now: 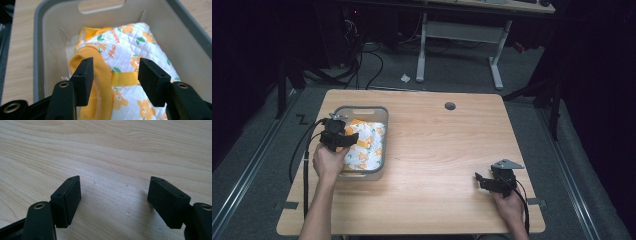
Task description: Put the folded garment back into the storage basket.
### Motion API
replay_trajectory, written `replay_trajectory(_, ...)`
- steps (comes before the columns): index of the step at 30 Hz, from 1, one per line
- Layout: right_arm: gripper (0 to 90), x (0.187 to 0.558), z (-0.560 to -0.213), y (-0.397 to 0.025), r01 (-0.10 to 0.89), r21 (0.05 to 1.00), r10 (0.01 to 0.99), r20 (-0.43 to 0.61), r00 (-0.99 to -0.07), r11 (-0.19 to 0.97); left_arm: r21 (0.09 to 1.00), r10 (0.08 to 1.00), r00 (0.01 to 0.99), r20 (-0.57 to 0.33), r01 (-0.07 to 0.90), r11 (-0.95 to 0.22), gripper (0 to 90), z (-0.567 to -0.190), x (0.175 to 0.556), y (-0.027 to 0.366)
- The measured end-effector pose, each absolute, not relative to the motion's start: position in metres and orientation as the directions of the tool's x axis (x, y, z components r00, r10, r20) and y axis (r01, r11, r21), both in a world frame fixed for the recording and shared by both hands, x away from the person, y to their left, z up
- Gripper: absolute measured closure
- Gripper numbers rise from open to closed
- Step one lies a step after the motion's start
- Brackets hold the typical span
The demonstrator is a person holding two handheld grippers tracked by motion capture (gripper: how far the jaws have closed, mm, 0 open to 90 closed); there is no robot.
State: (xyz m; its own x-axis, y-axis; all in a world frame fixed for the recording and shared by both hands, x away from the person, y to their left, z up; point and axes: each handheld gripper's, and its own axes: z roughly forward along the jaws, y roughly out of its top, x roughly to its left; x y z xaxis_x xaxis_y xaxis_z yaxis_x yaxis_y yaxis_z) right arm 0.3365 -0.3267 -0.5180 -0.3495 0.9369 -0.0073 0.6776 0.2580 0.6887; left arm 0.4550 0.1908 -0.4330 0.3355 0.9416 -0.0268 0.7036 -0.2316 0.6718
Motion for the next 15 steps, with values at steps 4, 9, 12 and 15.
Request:
replay_trajectory(4,27.1,0.336,-0.518,-0.327,0.678,0.689,0.937,-0.007,-0.349,0.257,0.704,0.933,0.358,-0.03,0.67,-0.234,44.1,-0.425,0.448,0.187)
replay_trajectory(9,27.1,0.336,-0.518,-0.327,0.678,0.689,0.937,-0.007,-0.349,0.257,0.737,0.921,0.388,-0.042,0.634,-0.233,42.1,-0.416,0.437,0.18)
replay_trajectory(12,27.1,0.336,-0.518,-0.327,0.678,0.689,0.937,-0.007,-0.349,0.257,0.749,0.912,0.407,-0.041,0.617,-0.242,41.8,-0.413,0.432,0.175)
replay_trajectory(15,27.1,0.336,-0.518,-0.327,0.678,0.689,0.937,-0.007,-0.349,0.257,0.758,0.906,0.421,-0.041,0.604,-0.246,41.7,-0.409,0.428,0.17)
